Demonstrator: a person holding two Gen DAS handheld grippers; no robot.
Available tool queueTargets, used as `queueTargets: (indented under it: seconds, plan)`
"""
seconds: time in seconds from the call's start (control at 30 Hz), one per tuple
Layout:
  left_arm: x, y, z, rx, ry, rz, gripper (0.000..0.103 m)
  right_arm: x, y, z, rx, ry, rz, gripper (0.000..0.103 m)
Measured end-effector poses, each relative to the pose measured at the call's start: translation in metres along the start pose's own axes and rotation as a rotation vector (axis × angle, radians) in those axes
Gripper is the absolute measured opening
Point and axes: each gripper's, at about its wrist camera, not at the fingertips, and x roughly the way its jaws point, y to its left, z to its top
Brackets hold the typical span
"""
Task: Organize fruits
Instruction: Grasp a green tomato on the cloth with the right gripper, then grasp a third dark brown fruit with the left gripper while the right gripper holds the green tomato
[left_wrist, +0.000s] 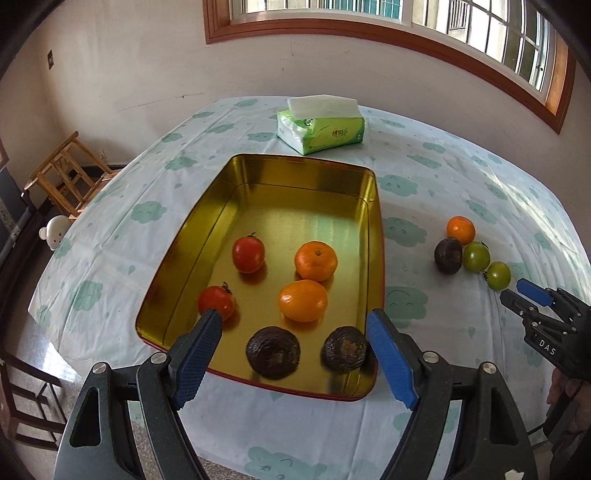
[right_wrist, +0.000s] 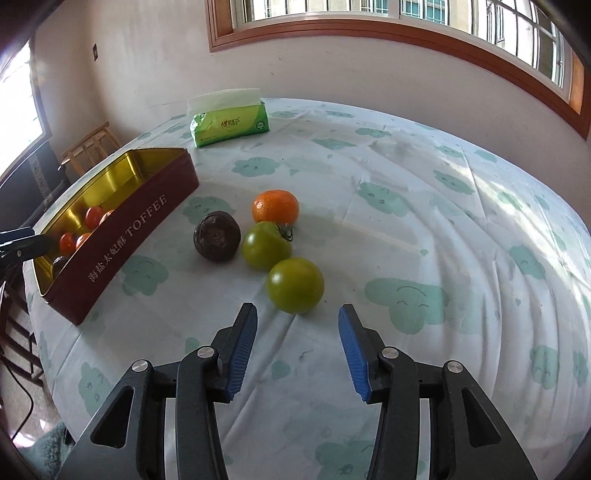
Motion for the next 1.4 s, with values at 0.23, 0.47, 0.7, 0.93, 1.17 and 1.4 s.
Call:
queueTargets:
  seconds: [0.23, 0.47, 0.7, 0.93, 1.17, 1.4]
  plan:
    - [0.008, -0.029, 0.008, 0.055, 0.006, -0.026, 0.078, 0.017, 0.001, 0.005, -0.012, 0.003, 0.008, 0.047]
    - [0.01, -0.055, 0.016, 0.107, -0.003, -0.05, 0.078, 0.028, 0.005, 0.009, -0.014, 0.005, 0.019, 0.047]
    - [0.012, -0.079, 0.021, 0.149, -0.018, -0.085, 0.078, 0.027, 0.003, 0.007, 0.001, -0.001, 0.014, 0.038]
    - [0.022, -0.097, 0.023, 0.166, -0.006, -0.116, 0.078, 0.017, -0.011, 0.001, 0.021, -0.02, -0.041, 0.038]
    - [0.032, -0.112, 0.024, 0.179, -0.009, -0.123, 0.078, 0.006, -0.047, -0.006, 0.097, -0.027, -0.126, 0.038]
    - [0.042, -0.123, 0.027, 0.205, -0.008, -0.134, 0.078, -0.008, -0.081, -0.013, 0.142, -0.034, -0.213, 0.038]
